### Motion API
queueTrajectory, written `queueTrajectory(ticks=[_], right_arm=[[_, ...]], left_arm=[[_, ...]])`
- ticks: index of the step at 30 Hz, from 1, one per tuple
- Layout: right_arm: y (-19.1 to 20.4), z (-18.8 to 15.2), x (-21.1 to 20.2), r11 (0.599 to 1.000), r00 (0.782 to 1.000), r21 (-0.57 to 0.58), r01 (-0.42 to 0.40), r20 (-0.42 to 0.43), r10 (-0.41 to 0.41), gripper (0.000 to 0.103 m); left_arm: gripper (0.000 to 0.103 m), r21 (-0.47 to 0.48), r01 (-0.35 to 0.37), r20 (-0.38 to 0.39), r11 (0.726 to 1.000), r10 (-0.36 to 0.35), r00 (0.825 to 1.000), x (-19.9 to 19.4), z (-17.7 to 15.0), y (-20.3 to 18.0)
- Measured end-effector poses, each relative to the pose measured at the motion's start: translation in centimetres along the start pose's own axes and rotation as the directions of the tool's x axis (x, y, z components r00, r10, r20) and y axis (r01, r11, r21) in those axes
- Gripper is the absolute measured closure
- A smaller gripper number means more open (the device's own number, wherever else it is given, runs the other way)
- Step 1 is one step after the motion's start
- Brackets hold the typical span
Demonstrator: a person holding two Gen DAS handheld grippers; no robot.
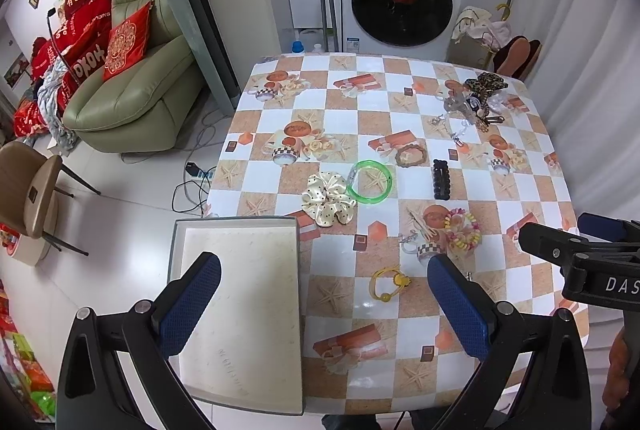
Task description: Organize jewelry
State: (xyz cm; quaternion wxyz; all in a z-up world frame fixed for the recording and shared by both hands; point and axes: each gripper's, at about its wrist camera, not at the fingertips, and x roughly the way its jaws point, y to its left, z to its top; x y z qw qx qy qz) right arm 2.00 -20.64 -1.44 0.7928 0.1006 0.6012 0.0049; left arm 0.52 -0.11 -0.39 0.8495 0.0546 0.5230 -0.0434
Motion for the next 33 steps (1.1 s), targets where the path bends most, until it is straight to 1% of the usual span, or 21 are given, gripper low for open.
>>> queueTrajectory(ticks=[25,33], right_arm=[[-0.8,0.0,1.1,1.000,1.000,0.026,0.005,-0.019,-0.005,0.000],[-0.9,0.0,1.3,0.999,1.000,0.032,0.007,-0.027,-0.007,0.000]], left_arm=[[0.000,0.002,-0.004,-0.026,1.000,0.004,1.000,1.5,-0.3,0.2],[0.000,-0.019,0.002,-0.067,1.000,-0.003,0.998,3.0,-0.1,0.5]])
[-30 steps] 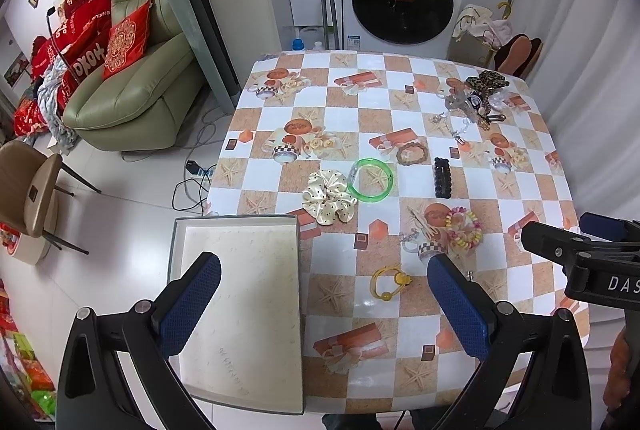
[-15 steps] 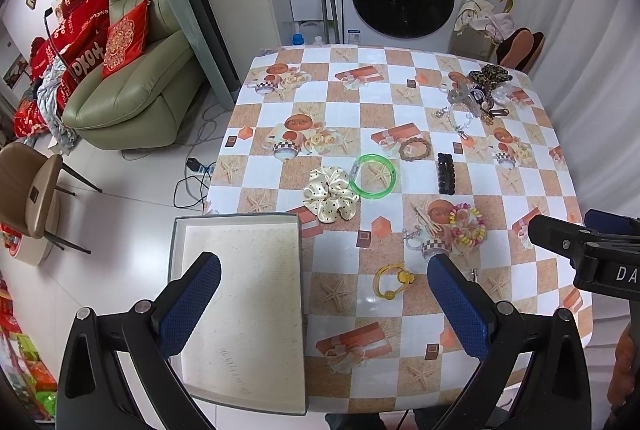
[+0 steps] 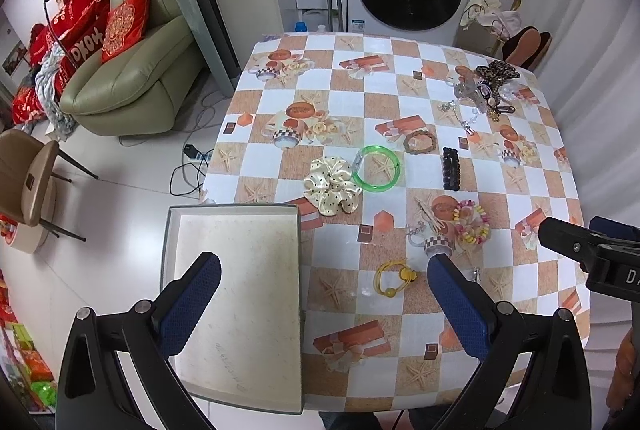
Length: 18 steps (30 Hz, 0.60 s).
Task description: Organize jewelry
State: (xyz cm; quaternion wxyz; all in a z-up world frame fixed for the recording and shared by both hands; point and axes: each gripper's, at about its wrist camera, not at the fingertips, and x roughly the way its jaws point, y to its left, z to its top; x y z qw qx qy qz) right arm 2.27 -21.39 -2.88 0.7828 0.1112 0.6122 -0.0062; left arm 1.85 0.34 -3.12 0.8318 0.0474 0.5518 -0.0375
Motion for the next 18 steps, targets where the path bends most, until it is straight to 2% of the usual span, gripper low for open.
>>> queueTrajectory(ticks=[9,18], right_arm=[[-0.58,0.32,0.66,0.999,1.000,0.032,0.008,-0.022,-0.008,0.000],[-0.66,0.40,0.63,0.999,1.000,0.040,0.010,-0.030,-0.009,0.000]], left_arm=[[0.000,-0.001,0.006,-0.040,1.000,-0.006,0.999,0.73,0.64,-0.04],[0.000,0.001,0.008,-0.040,1.000,-0.008,0.999,0.89,0.69,-0.10]])
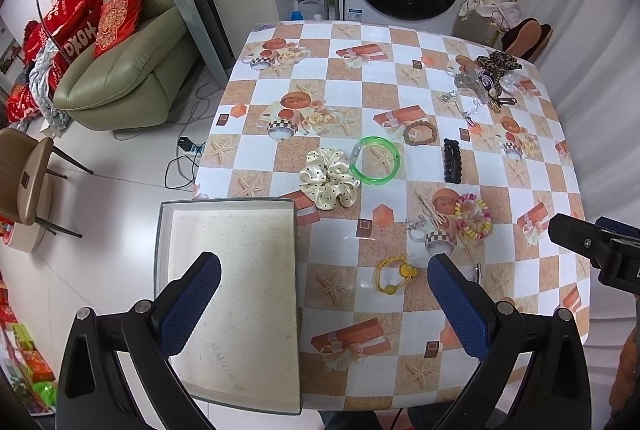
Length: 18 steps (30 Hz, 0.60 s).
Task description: Organize jewelry
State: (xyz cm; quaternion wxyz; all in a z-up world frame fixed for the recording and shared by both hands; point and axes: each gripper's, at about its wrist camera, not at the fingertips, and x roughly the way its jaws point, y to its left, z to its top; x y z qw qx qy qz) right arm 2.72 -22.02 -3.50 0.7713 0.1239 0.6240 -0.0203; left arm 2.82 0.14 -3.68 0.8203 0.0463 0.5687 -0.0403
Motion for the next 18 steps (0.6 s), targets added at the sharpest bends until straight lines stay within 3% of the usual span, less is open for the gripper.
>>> queueTrajectory(ticks=[18], right_arm=[[-0.6,-1.1,-0.4,1.000,1.000,0.011,0.010,0.007,-0.010,0.000]], left_arm=[[0.000,-0.002,0.007,0.004,1.000,-0.007,1.000,0.3,-0.8,0.0]])
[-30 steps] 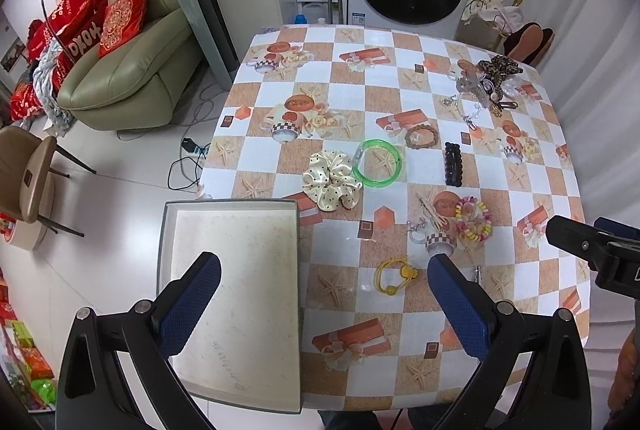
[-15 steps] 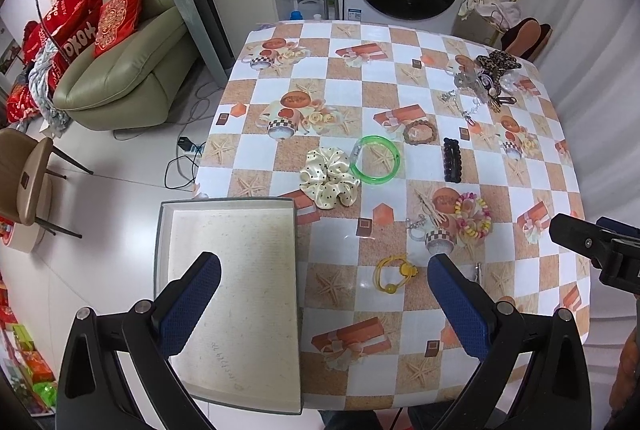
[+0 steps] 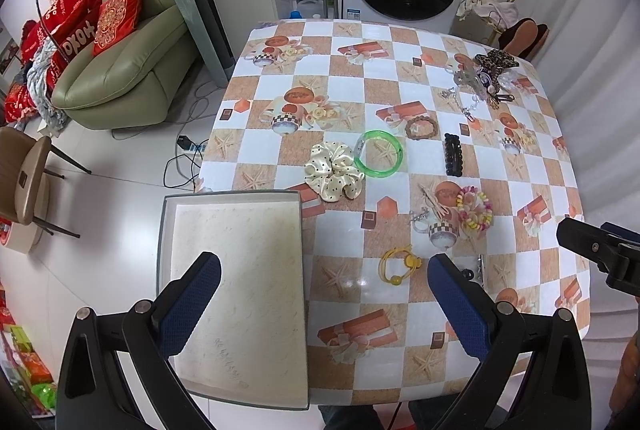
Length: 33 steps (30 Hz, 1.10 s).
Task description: Organize jewelry
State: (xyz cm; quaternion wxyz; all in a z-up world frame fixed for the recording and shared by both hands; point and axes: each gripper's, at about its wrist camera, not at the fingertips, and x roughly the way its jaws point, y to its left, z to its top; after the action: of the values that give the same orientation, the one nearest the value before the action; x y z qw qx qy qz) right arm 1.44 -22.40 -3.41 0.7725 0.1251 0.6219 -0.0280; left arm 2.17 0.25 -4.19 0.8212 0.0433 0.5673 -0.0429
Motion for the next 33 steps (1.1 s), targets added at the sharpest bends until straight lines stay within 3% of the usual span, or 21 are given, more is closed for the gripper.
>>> queueTrajectory(ticks=[19,33], right_arm=[[1.2,-3.1,-0.2,0.998,0.999,0.059,0.035,-0.006,-0.035,0.000],[2.0,-4.3,1.8,0.996,0.998,0.069,0.052,-0.050,-0.048,0.000]], left_arm=[[0.000,0.026,0.020,-0.020,0.999,-0.019,1.000,0.4,-1.6,3.0],[0.000,0.029,0.016,-0.043,0.999,-0.015,0.999,3.4,-1.1,4.9]])
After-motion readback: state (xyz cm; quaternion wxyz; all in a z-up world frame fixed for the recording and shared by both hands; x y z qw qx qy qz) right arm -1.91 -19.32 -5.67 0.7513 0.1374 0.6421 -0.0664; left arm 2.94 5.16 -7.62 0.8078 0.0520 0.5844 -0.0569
